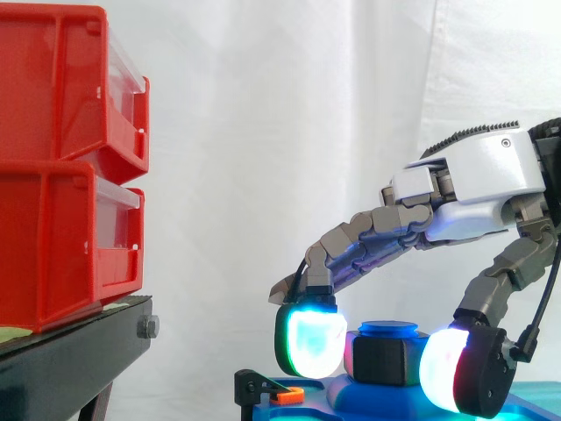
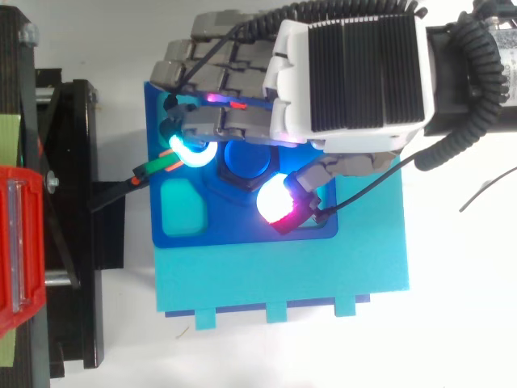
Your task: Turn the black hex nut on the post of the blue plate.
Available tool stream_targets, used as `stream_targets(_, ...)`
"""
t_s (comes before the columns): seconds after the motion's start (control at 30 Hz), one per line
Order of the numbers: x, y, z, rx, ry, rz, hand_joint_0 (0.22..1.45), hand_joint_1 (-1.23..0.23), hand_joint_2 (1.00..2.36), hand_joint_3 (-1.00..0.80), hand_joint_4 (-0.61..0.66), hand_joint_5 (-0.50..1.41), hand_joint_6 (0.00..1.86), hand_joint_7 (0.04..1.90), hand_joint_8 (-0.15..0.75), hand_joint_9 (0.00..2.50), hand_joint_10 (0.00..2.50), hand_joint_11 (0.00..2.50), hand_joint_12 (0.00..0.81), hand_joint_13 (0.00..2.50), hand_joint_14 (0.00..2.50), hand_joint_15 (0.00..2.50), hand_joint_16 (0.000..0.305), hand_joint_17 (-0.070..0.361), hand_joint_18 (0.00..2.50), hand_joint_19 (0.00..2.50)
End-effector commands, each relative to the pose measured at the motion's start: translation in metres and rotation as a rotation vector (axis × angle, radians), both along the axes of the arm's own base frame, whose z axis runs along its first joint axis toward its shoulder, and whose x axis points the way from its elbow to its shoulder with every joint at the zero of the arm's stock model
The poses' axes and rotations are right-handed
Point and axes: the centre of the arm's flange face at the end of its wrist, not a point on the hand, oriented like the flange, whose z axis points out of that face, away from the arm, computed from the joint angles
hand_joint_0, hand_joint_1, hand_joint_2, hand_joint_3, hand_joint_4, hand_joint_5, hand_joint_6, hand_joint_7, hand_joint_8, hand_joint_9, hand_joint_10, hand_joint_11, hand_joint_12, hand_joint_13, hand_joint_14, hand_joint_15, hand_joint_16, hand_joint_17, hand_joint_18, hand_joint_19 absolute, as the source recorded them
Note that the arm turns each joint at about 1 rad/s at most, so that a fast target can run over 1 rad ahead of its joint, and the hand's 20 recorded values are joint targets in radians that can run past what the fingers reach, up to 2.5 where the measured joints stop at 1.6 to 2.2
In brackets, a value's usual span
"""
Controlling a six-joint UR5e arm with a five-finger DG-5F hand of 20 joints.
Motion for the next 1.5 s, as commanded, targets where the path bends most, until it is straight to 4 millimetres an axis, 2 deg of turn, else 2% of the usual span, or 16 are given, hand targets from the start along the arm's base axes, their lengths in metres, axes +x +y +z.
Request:
stream_targets(0.0,0.0000,0.0001,0.0004,0.000,-0.001,0.000,0.57,-0.79,1.00,-0.47,0.22,-0.21,0.50,1.06,0.239,0.29,0.00,0.00,0.363,0.33,0.00,0.01,0.051,0.114,0.31,0.10)
stream_targets(0.37,-0.0012,-0.0022,-0.0002,0.000,0.007,-0.003,0.46,-0.70,1.00,-0.50,0.26,-0.21,0.50,1.05,0.265,0.29,0.00,0.00,0.396,0.33,0.00,0.01,0.057,0.129,0.32,0.11)
stream_targets(0.57,-0.0019,-0.0043,-0.0005,0.000,0.010,-0.004,0.36,-0.62,1.00,-0.50,0.31,-0.21,0.50,1.04,0.313,0.28,0.00,0.00,0.448,0.33,0.00,0.02,0.069,0.156,0.34,0.11)
stream_targets(1.47,-0.0017,-0.0065,-0.0001,0.000,0.005,-0.007,0.35,-0.58,1.00,-0.50,0.31,-0.21,0.50,1.03,0.317,0.27,0.00,0.00,0.456,0.32,0.00,0.02,0.071,0.160,0.33,0.10)
